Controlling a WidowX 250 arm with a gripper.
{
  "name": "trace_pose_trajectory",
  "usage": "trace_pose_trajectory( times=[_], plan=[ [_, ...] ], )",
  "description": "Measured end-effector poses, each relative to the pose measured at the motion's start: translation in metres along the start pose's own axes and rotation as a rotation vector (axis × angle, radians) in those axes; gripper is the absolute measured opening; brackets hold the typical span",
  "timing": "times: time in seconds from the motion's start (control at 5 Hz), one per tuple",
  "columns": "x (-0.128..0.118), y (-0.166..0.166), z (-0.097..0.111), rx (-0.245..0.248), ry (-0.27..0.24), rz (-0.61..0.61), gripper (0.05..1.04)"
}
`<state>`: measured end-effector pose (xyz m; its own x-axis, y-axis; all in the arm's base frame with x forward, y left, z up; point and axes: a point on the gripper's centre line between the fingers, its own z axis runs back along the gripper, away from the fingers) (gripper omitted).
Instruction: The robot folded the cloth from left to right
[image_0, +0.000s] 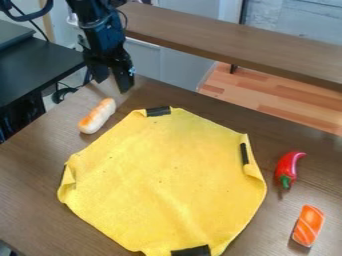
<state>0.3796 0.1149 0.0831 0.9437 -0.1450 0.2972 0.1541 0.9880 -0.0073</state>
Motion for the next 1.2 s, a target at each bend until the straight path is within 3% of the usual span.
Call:
trace_pose_trajectory(
  times=[0.2,0.4,0.6,0.8,1.0,1.2],
  plan=[
    [-0.007,-0.002,-0.014,-0.022,0.036,0.014,1.001],
    [-0.036,-0.011,-0.023,-0.094,0.144,0.118,1.001],
    [-0.079,-0.003,-0.033,-0.111,0.194,0.248,1.001],
    [-0.106,0.0,-0.04,-0.047,0.24,0.354,1.001],
    [-0.129,0.001,-0.053,0.025,0.257,0.392,1.001],
    [-0.143,0.002,-0.059,-0.042,0.169,0.455,1.0]
  ],
)
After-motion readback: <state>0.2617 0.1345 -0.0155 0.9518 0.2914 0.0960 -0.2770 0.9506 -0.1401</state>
